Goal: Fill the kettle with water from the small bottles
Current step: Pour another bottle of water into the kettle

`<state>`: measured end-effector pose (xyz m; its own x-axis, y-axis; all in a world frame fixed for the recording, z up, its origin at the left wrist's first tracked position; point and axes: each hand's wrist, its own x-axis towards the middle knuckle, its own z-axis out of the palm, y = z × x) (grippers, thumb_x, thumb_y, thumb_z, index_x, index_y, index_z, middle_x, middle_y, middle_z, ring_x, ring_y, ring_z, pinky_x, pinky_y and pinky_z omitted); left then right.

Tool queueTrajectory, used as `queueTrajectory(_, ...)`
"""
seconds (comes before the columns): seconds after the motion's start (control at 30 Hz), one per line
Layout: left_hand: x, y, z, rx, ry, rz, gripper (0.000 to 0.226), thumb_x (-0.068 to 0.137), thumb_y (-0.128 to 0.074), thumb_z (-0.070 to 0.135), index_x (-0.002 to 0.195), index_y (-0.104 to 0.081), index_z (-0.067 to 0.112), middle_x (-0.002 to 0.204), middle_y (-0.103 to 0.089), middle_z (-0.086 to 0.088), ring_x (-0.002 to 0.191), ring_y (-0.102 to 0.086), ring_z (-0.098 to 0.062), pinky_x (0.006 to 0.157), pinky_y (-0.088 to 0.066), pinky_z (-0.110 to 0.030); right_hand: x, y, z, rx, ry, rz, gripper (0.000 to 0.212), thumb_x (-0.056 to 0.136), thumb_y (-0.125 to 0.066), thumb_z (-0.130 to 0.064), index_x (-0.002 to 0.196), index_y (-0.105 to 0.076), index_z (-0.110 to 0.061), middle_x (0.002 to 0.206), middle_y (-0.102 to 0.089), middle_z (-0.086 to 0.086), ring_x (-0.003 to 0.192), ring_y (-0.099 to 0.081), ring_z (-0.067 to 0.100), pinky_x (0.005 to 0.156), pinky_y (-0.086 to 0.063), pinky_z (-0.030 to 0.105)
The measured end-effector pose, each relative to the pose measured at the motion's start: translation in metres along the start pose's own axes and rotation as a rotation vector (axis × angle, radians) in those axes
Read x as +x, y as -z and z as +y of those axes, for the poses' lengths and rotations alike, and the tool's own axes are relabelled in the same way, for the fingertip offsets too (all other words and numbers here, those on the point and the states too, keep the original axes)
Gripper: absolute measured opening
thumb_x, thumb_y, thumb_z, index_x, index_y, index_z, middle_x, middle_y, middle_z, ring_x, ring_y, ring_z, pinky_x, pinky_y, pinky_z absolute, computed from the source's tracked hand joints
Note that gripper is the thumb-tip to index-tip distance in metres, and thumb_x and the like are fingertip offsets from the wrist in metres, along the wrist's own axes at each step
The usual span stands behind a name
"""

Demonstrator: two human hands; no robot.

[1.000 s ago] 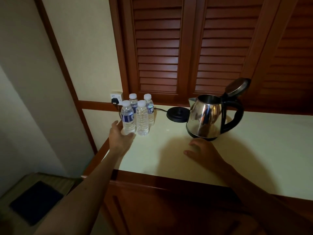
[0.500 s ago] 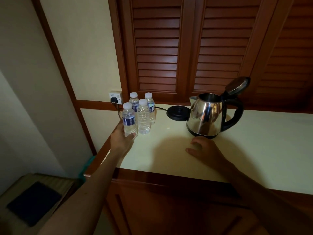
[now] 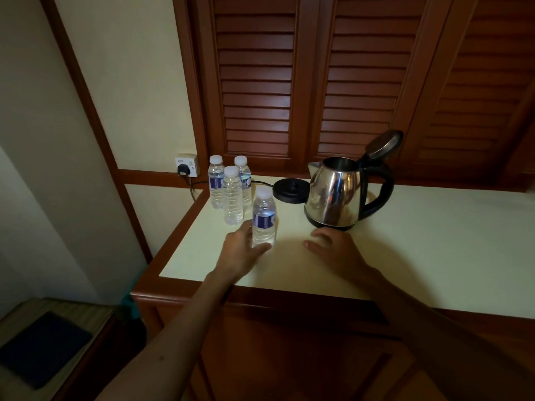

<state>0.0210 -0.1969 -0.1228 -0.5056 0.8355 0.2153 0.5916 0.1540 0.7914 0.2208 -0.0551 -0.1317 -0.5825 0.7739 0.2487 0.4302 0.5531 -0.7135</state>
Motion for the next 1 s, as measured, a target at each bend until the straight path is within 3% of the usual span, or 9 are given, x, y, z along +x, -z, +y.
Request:
queueTrajectory(0.1,0.009,-0.019,0.017,-0.022,-0.026,-0.084,0.066,0.079,-0.081,0.023,0.137,-0.051,0.017,0.131,-0.064,-0.005,0.118,-0.062,-0.022,0.1,-0.051,-0.037,0.003,0.007,-0.011,0.133,-0.035,0.048,0.032,0.087,-0.066,-0.038,0.108,-0.066,-0.014,0.1,-0.069,0.001,0.088,-0.065,0.009,0.082,-0.055,0.032)
queueTrajectory(0.2,0.013,-0.034,0.026,-0.046,-0.068,-0.15,0.07,0.08,-0.08,0.022,0.141,-0.046,0.016,0.137,-0.06,-0.007,0.124,-0.059,-0.023,0.104,-0.049,-0.039,0.009,0.019,-0.03,0.134,0.074,0.131,0.017,0.093,-0.06,-0.024,0.103,-0.064,-0.011,0.093,-0.066,0.002,0.078,-0.062,-0.001,0.071,-0.052,0.013)
queueTrajectory(0.33,0.017,-0.043,0.022,-0.05,-0.079,-0.159,0.071,0.082,-0.079,0.028,0.144,-0.045,0.022,0.138,-0.06,-0.004,0.124,-0.058,-0.021,0.106,-0.047,-0.042,0.03,0.037,-0.061,0.183,0.206,0.233,0.022,0.095,-0.058,-0.023,0.109,-0.064,-0.008,0.098,-0.066,-0.003,0.088,-0.063,-0.001,0.078,-0.052,0.016)
queueTrajectory(0.43,0.018,-0.042,0.019,-0.061,-0.082,-0.164,0.071,0.081,-0.079,0.029,0.143,-0.045,0.025,0.136,-0.062,-0.003,0.122,-0.06,-0.02,0.104,-0.048,-0.039,0.045,0.047,-0.083,0.044,0.291,0.18,0.029,0.089,-0.065,-0.031,0.108,-0.067,-0.009,0.092,-0.068,-0.002,0.08,-0.061,-0.002,0.068,-0.046,0.008)
queueTrajectory(0.57,0.019,-0.043,0.02,-0.033,-0.055,-0.184,0.07,0.084,-0.075,0.035,0.146,-0.042,0.026,0.138,-0.06,-0.002,0.124,-0.058,-0.021,0.105,-0.046,-0.038,0.061,0.051,-0.101,-0.25,0.343,0.007,0.028,0.085,-0.067,-0.039,0.089,-0.071,-0.011,0.077,-0.066,0.001,0.071,-0.059,0.012,0.065,-0.044,0.022)
queueTrajectory(0.73,0.02,-0.043,0.025,-0.112,-0.027,-0.163,0.07,0.08,-0.08,0.036,0.14,-0.048,0.02,0.135,-0.062,-0.002,0.12,-0.06,-0.021,0.099,-0.048,-0.031,0.07,0.049,-0.111,-0.355,0.268,-0.054,0.033,0.083,-0.066,-0.045,0.087,-0.071,-0.012,0.077,-0.065,-0.001,0.074,-0.058,0.012,0.065,-0.046,0.027)
queueTrajectory(0.87,0.021,-0.042,0.025,-0.132,-0.059,-0.121,0.061,0.081,-0.079,0.032,0.136,-0.056,0.022,0.125,-0.068,-0.002,0.108,-0.065,-0.022,0.088,-0.046,-0.024,0.066,0.051,-0.117,-0.364,0.288,-0.107,0.028,0.088,-0.065,-0.035,0.086,-0.07,-0.008,0.076,-0.06,0.0,0.071,-0.052,0.005,0.062,-0.035,0.022)
queueTrajectory(1.0,0.022,-0.04,0.023,-0.168,-0.059,-0.144,0.061,0.079,-0.081,0.031,0.135,-0.059,0.023,0.124,-0.069,-0.001,0.107,-0.067,-0.018,0.097,-0.051,-0.034,0.065,0.053,-0.114,-0.398,0.386,-0.138,0.02,0.091,-0.059,-0.023,0.085,-0.069,-0.005,0.085,-0.056,0.008,0.079,-0.048,0.014,0.07,-0.033,0.027)
